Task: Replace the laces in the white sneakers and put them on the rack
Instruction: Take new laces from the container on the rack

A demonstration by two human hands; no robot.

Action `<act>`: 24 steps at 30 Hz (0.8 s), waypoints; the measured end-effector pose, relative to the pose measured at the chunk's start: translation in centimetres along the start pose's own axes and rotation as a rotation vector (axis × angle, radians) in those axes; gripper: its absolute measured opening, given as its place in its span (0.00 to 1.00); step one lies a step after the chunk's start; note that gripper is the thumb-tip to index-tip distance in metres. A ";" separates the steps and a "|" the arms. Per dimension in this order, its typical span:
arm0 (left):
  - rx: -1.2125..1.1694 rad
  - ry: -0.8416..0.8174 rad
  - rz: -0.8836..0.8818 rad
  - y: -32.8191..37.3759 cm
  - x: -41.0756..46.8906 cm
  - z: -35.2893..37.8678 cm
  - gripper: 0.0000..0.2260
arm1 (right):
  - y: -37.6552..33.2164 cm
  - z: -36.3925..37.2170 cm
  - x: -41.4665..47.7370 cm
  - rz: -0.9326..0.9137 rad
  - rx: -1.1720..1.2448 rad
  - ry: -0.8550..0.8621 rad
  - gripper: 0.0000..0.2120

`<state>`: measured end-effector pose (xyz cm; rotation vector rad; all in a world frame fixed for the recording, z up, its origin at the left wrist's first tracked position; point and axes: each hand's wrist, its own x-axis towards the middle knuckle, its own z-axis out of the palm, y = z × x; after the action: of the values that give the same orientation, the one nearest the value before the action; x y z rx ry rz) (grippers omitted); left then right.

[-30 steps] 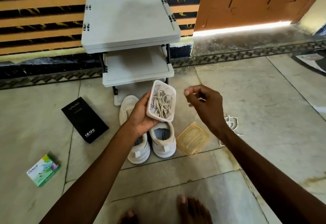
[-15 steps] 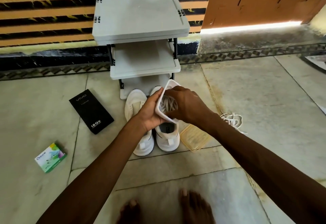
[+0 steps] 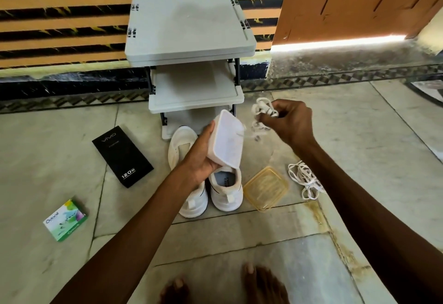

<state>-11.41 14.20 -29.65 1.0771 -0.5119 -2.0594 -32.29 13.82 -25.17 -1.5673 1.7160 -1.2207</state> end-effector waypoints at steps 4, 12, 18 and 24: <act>-0.062 -0.005 0.003 0.3 0.1 -1.4 0.25 | 4.2 -0.6 0.8 0.188 -0.155 0.061 0.07; -0.005 -0.047 -0.006 -0.5 0.7 -1.6 0.25 | 9.1 2.2 0.4 0.329 -0.382 -0.106 0.06; 0.015 -0.088 -0.029 -0.6 1.0 -1.1 0.25 | 10.4 2.4 -0.3 0.267 -0.503 -0.314 0.18; 0.023 -0.055 -0.036 -1.0 0.8 0.1 0.23 | 10.9 -1.1 -1.5 0.232 -0.625 -0.278 0.19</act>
<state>-12.24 14.27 -30.61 1.0522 -0.5485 -2.1248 -38.40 14.76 -34.36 -1.6990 2.1237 -0.3356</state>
